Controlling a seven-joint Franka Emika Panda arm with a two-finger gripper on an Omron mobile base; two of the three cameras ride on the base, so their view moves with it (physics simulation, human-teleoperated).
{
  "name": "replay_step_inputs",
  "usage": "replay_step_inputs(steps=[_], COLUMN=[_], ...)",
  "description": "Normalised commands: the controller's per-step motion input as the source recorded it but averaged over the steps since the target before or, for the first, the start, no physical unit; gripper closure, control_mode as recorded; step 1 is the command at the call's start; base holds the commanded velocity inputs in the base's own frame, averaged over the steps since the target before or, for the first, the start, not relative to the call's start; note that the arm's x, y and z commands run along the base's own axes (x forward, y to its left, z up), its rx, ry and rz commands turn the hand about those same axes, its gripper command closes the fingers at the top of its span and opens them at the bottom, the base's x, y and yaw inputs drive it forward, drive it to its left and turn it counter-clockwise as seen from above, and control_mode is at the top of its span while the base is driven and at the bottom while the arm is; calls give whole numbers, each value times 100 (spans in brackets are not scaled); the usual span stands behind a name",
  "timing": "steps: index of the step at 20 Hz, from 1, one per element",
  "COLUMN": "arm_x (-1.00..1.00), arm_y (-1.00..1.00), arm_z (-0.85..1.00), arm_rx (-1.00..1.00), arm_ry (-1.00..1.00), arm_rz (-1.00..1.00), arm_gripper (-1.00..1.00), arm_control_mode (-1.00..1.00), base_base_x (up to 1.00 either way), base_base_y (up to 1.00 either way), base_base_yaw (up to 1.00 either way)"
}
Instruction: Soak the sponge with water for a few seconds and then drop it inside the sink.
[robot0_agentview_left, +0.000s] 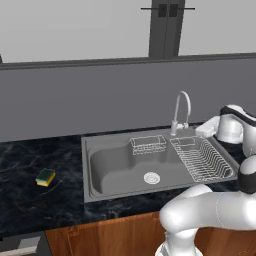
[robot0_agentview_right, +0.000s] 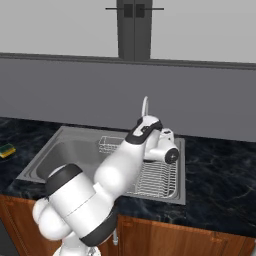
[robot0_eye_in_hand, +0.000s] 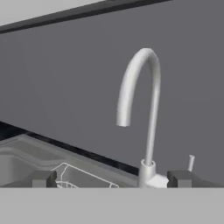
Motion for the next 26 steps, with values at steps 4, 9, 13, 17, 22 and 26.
replay_step_inputs(steps=[4,9,13,17,22,26], arm_x=[4,1,0,5,17,19], arm_y=[-6,-7,-3,-1,0,0], arm_z=[2,31,28,6,-2,-3], arm_rx=[1,2,0,0,0,0], arm_ry=[-3,1,8,11,7,0], arm_rz=[5,3,0,0,0,0], arm_gripper=[-100,-100,-100,-100,-100,-100], arm_control_mode=[-100,-100,-100,-100,-100,-100], base_base_x=[0,0,0,0,0,0], base_base_y=[0,0,0,0,0,0], base_base_yaw=[0,0,0,0,0,0])
